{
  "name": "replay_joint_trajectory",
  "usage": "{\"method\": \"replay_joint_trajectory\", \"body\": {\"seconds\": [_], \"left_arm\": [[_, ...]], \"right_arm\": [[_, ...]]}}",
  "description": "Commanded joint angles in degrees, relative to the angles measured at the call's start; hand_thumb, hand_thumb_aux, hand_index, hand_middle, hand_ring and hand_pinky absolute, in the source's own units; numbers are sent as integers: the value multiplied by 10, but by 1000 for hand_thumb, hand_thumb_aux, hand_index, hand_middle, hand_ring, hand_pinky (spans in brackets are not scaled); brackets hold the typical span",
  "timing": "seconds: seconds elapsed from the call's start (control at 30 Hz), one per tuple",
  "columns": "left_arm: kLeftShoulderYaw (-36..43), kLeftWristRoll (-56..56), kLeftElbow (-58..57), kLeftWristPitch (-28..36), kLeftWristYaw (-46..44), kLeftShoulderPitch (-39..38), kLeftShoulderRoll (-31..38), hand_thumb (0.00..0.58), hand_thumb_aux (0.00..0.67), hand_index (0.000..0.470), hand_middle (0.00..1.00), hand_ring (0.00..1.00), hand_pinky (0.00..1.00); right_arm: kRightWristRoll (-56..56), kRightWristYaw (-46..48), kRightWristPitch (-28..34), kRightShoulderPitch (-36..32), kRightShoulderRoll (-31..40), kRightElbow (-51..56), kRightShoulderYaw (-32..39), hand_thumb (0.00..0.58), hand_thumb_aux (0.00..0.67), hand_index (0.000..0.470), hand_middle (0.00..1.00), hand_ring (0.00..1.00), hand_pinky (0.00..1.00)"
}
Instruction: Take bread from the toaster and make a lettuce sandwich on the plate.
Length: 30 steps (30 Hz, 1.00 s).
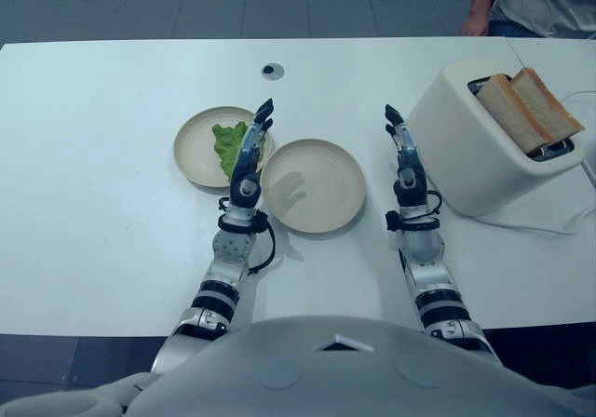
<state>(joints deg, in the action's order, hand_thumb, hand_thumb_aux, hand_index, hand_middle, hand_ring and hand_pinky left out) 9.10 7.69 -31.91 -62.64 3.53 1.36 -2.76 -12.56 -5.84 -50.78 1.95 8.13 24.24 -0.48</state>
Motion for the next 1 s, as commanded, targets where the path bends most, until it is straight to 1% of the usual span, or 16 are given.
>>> {"method": "replay_joint_trajectory", "body": {"seconds": [0.03, 0.27, 0.3, 0.33, 0.4, 0.43, 0.5, 0.53, 0.57, 0.63, 0.73, 0.83, 1.0], "left_arm": [[-6, 16, -26, 9, 7, -22, -3, 0, 0, 0, 0, 0, 0], [-4, 20, -31, 7, 16, -19, -3, 0, 0, 0, 0, 0, 0], [-4, 21, -31, 7, 17, -19, -3, 0, 0, 0, 0, 0, 0], [-4, 21, -30, 7, 19, -19, -3, 0, 0, 0, 0, 0, 0], [-5, 22, -29, 6, 20, -20, -1, 0, 0, 0, 0, 0, 0], [-6, 21, -29, 6, 21, -20, 1, 0, 0, 0, 0, 0, 0], [-7, 21, -30, 6, 21, -19, 4, 0, 0, 0, 0, 0, 0], [-7, 21, -30, 6, 22, -19, 5, 0, 0, 0, 0, 0, 0], [-8, 23, -31, 6, 24, -18, 5, 0, 0, 0, 0, 0, 0], [-8, 26, -31, 6, 28, -18, 4, 0, 0, 0, 0, 0, 0], [-6, 30, -28, 6, 29, -23, 4, 0, 0, 0, 0, 0, 0], [-7, 32, -24, 7, 30, -26, 8, 0, 0, 0, 0, 0, 0], [-8, 36, -20, 7, 32, -23, 9, 0, 0, 0, 0, 0, 0]], "right_arm": [[-6, 1, 8, -5, 3, 7, 4, 0, 0, 0, 0, 0, 0], [-7, 5, 10, -7, 11, -9, 5, 0, 0, 0, 0, 0, 0], [-11, 5, 8, -6, 14, -21, 3, 0, 0, 0, 0, 0, 0], [-26, -3, 4, -3, 19, -56, -7, 0, 0, 0, 0, 0, 0], [-58, -27, 5, -5, 47, -164, -72, 0, 0, 0, 0, 0, 0], [-62, -40, 15, -11, 69, -219, -123, 0, 0, 0, 0, 0, 0], [-78, -62, 64, -31, 128, -293, -236, 0, 0, 0, 0, 0, 0], [-105, -78, 106, -39, 165, -296, -291, 0, 0, 0, 0, 0, 0], [-134, -93, 152, -43, 204, -274, -332, 0, 0, 0, 0, 0, 0], [-201, -122, 223, -27, 258, -221, -372, 0, 0, 0, 0, 0, 0], [-259, -152, 294, 16, 300, -144, -377, 0, 0, 0, 0, 0, 0], [-277, -150, 334, 46, 316, -88, -347, 0, 0, 0, 0, 0, 0], [-277, -130, 366, 26, 353, -9, -272, 0, 0, 0, 0, 0, 0]]}}
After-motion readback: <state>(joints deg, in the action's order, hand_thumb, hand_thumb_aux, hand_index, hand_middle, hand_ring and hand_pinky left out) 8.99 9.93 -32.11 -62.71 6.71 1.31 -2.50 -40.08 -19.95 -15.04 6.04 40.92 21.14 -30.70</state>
